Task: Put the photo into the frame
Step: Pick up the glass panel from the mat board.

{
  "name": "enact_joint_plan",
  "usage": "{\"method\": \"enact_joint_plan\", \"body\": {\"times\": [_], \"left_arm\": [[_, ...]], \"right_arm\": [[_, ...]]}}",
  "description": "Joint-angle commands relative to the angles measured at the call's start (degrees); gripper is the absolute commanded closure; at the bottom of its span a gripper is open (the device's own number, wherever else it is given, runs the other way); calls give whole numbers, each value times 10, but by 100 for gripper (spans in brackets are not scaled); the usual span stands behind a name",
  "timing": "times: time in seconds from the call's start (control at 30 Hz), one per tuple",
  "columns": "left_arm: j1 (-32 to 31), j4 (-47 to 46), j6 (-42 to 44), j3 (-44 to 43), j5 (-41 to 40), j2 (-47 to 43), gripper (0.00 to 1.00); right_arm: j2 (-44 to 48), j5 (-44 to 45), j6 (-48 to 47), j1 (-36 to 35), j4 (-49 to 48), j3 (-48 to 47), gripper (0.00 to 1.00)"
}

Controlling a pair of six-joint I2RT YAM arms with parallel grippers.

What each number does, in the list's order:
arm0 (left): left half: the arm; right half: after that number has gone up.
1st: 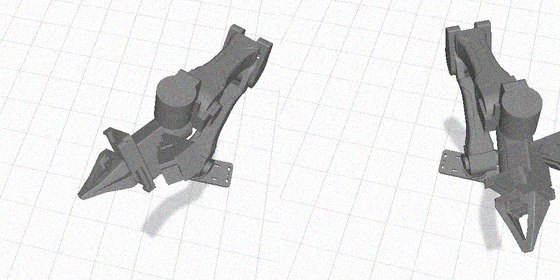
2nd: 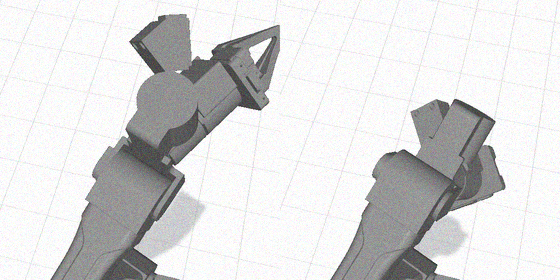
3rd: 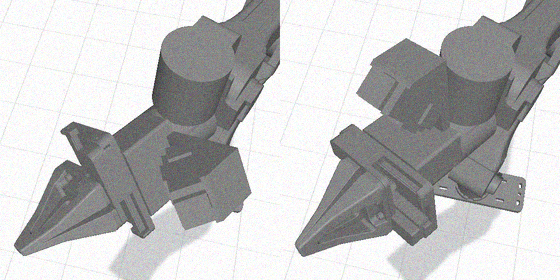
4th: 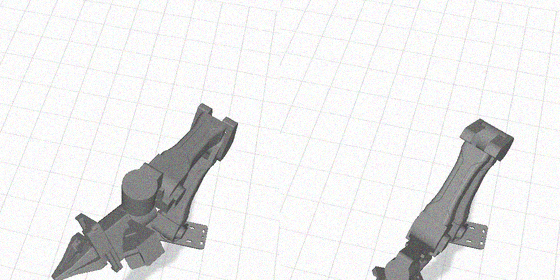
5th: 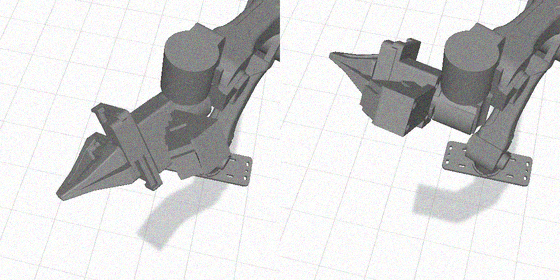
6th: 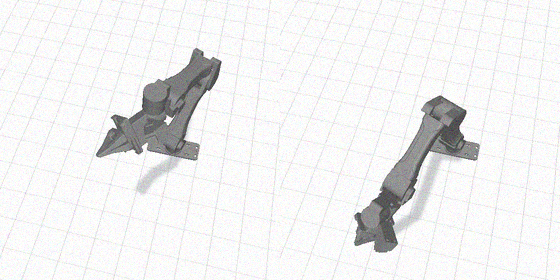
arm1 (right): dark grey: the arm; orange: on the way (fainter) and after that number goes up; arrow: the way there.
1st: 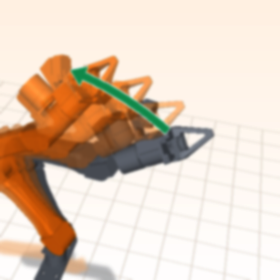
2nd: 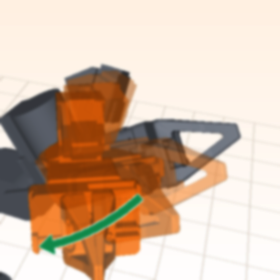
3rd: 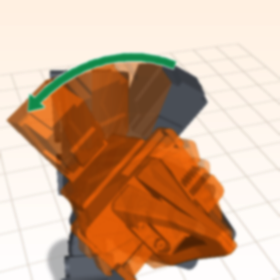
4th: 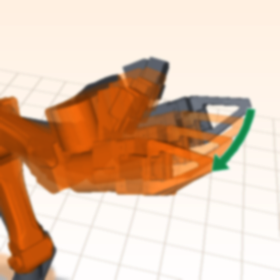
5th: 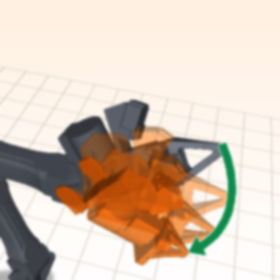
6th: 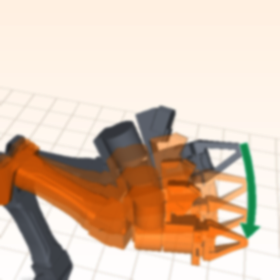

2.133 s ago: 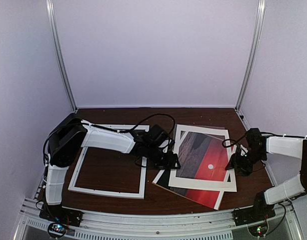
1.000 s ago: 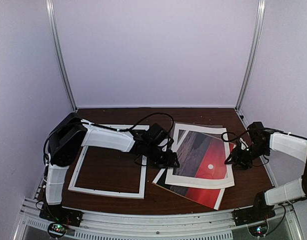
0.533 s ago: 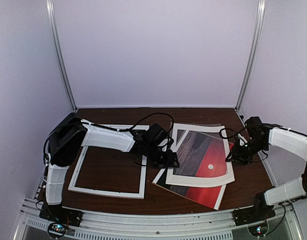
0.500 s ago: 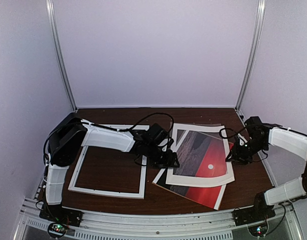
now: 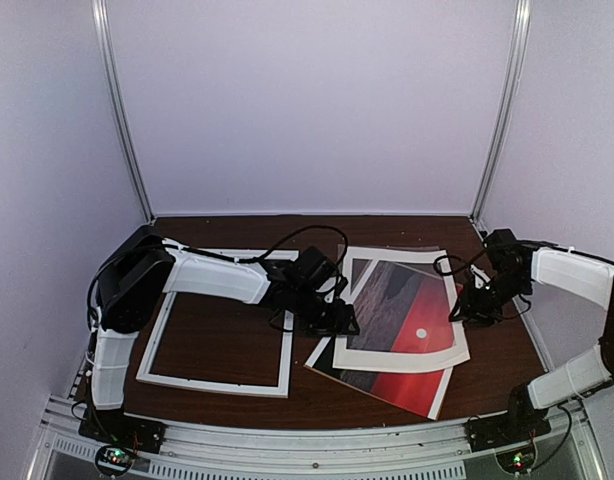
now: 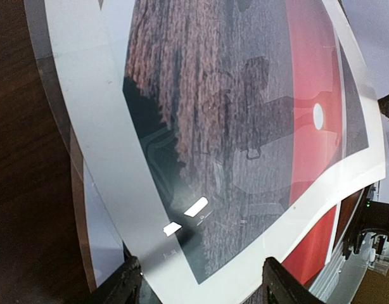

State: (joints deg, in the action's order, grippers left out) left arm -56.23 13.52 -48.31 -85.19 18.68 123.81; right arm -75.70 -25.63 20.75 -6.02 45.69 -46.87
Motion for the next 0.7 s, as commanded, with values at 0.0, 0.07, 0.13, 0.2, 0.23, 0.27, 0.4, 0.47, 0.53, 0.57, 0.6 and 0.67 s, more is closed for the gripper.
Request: {"method": "enact_joint_plan", "body": {"times": [0.0, 0.07, 0.13, 0.2, 0.23, 0.27, 0.4, 0.47, 0.53, 0.57, 0.6, 0.67], "left_arm": [[-6, -7, 4, -10, 7, 21, 34], [-6, -7, 5, -11, 8, 22, 34], [-6, -7, 5, -13, 8, 23, 34], [-6, -7, 5, -13, 9, 24, 34], [-6, -6, 6, -14, 10, 25, 34], [-5, -6, 5, -15, 9, 25, 34], [-6, -4, 7, -17, 9, 26, 34], [-6, -3, 7, -18, 10, 27, 34], [-6, -2, 8, -19, 9, 27, 34], [-6, -1, 8, -20, 9, 27, 34], [-6, -1, 8, -20, 9, 26, 34], [-5, 0, 9, -20, 10, 26, 34]], "right_arm": [[-15, -2, -14, -10, -1, -19, 58], [-21, -2, -16, -11, -1, -23, 56], [-25, -1, -20, -12, 1, -28, 55], [-27, 0, -22, -13, 4, -33, 54], [-29, 1, -23, -14, 6, -35, 54], [-29, 2, -25, -14, 8, -38, 53], [-33, 4, -30, -16, 15, -47, 52], [-34, 3, -32, -18, 18, -51, 52], [-34, 4, -35, -19, 23, -55, 51], [-35, 5, -37, -20, 26, -57, 50], [-35, 6, -38, -21, 28, -59, 50], [-36, 8, -42, -22, 34, -62, 49]]}}
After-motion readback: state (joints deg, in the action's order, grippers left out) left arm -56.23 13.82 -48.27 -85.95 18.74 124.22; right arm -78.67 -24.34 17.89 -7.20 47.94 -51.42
